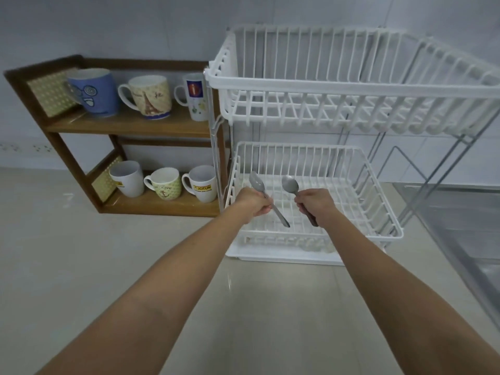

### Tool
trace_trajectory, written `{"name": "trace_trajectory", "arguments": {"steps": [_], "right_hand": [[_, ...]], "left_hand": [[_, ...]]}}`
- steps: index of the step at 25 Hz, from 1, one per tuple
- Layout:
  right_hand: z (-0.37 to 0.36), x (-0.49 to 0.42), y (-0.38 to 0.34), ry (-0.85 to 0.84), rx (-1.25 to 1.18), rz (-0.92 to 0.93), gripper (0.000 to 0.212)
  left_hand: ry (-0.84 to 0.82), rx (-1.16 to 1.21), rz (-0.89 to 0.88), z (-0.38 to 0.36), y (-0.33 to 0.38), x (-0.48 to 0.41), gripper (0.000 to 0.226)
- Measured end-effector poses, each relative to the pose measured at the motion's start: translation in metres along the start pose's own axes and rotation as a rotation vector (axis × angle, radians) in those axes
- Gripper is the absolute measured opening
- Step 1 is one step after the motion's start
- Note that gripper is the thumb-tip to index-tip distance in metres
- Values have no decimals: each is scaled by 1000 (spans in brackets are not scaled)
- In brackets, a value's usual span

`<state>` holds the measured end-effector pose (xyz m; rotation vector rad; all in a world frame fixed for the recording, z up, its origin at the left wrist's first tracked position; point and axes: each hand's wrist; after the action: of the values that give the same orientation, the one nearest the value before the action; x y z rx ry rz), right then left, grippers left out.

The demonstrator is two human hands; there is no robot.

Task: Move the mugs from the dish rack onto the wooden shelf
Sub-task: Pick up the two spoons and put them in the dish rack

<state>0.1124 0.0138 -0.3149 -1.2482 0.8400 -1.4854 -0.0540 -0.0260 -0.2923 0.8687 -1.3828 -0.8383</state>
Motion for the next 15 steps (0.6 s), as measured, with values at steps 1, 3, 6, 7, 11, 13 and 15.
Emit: {"name": "trace_trajectory", "arguments": {"steps": [1, 3, 6, 7, 11, 13, 15], "right_hand": [[-1, -5, 4, 16, 65, -1, 8], [-3, -14, 11, 13, 203, 1, 12], [-8, -25, 16, -7, 328, 47, 19], [-10, -27, 17, -17, 347, 69, 20], [-22, -35, 20, -36, 475, 155, 26], [-25, -36, 20, -20, 579, 184, 24], [-27, -36, 19, 5, 635, 189, 21]], "left_hand": [[28, -19, 17, -6, -8, -10, 17], [51, -42, 67, -18, -22, -25, 6], [85, -39, 94, -22, -26, -40, 14], [85, -48, 90, -21, -25, -44, 13], [42, -45, 57, -17, -26, -50, 19], [69, -54, 47, -18, -27, -47, 25], [96, -80, 71, -20, -28, -47, 28]]}}
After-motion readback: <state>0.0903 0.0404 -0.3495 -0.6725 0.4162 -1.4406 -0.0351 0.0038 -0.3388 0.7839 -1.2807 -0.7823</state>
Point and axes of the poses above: each hand's wrist, its own x-axis away from the middle knuckle, its own z-axis out of the back of the hand, y = z × x, and after that the axes turned 8 degrees about -y, right-handed
